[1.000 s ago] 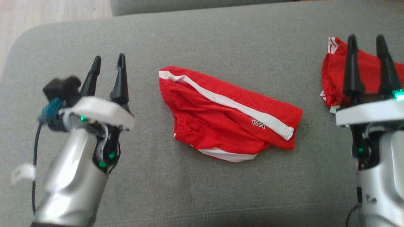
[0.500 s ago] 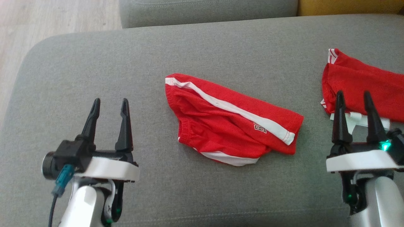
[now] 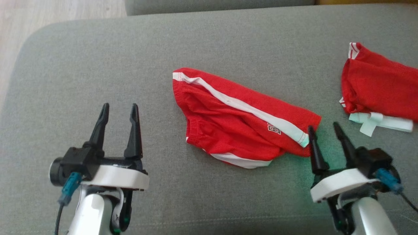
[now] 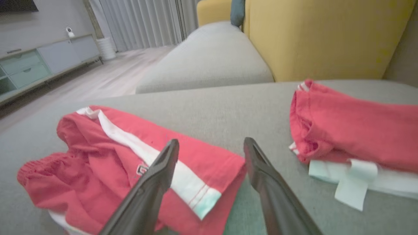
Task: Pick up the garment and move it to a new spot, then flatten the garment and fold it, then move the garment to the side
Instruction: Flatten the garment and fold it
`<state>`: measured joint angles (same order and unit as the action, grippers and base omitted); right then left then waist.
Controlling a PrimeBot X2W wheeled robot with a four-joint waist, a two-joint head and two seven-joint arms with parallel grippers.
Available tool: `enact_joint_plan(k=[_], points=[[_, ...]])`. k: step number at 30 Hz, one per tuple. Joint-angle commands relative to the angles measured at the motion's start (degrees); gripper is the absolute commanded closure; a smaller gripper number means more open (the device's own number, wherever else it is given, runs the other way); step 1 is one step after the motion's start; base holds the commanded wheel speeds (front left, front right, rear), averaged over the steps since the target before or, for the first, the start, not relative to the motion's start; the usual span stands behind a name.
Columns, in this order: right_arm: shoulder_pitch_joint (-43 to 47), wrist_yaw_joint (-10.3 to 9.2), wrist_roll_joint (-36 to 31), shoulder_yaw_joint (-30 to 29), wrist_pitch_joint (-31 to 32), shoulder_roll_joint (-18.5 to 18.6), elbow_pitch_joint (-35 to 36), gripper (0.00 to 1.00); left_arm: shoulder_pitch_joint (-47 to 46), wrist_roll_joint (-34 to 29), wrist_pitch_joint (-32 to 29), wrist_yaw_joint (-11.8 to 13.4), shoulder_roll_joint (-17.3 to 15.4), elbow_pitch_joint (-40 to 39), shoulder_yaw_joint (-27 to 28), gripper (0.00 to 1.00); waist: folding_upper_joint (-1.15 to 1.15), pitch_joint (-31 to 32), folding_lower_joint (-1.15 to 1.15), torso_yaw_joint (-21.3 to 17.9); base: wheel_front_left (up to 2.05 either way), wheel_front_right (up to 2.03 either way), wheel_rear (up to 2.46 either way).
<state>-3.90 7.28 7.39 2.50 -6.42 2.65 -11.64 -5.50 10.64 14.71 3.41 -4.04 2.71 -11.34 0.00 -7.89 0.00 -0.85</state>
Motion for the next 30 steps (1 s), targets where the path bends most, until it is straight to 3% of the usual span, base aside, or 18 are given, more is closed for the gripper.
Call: enact_joint_plan(k=[1, 12, 30], points=[[-1.1, 0.21, 0.1, 1.9, 0.5, 0.3, 1.1, 0.0, -2.2, -0.6, 0.3, -0.6, 0.0, -1.4, 2.3, 0.0, 0.0, -0.7, 0.0, 0.1, 0.0, 0.0, 0.0], [-2.4, 0.21, -4.8, 3.4, 0.9, 1.4, -4.7, 0.0, -4.3, -1.3, 0.3, -2.1, 0.9, -0.4, 2.8, 0.0, 0.0, -3.5, 0.0, 0.6, 0.0, 0.0, 0.0], [-4.5, 0.21, 0.9, 4.1, 0.3, 0.4, -8.5, 0.0, -5.1, -0.9, 0.3, -2.4, 1.1, 0.5, 2.5, 0.0, 0.0, -4.1, 0.0, 0.6, 0.0, 0.0, 0.0]])
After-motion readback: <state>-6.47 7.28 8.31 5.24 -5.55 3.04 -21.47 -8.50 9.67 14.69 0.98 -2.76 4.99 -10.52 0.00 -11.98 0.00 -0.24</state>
